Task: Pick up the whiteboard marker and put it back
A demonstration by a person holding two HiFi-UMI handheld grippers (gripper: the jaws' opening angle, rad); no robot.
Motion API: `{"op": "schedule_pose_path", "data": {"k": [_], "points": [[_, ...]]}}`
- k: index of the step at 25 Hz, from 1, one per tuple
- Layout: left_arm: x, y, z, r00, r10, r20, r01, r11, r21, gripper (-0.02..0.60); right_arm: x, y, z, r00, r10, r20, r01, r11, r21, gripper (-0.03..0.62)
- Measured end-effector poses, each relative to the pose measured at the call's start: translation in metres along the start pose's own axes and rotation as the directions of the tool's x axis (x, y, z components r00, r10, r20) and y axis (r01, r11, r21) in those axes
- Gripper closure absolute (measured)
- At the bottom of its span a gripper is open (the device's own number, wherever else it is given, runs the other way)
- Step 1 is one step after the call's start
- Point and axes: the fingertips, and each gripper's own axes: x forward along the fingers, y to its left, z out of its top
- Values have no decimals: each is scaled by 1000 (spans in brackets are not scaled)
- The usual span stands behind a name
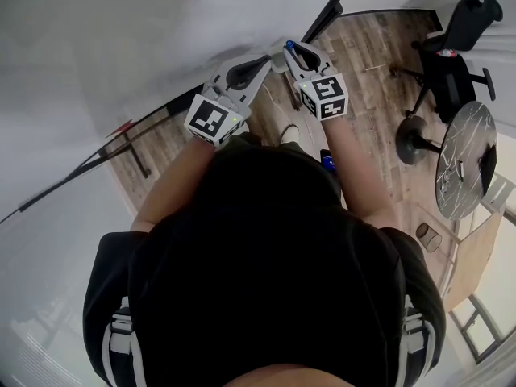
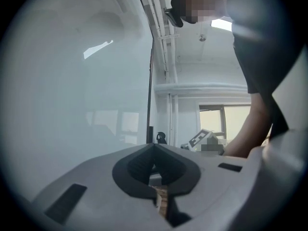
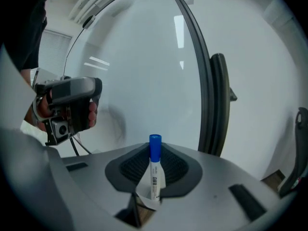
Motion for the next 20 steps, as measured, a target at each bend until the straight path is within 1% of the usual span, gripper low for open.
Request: {"op": "schedule_pose_path", "data": {"k": [7,12,20], "points": [[-2,0,-3,1000,7,-4,-7,1000,-13,578,13,3,-33,995,24,-93,-24,1000,0,528],[-3,1,-2,1000,10,-9,-10,1000,-7,578,22,-2,-53,988,22,-151,-21,1000,12,528],[-5,0,-1,1000,16,-15,-16,1000,-11,578,29,-6,-63,984,25,-176,-17,999,46,528]]}}
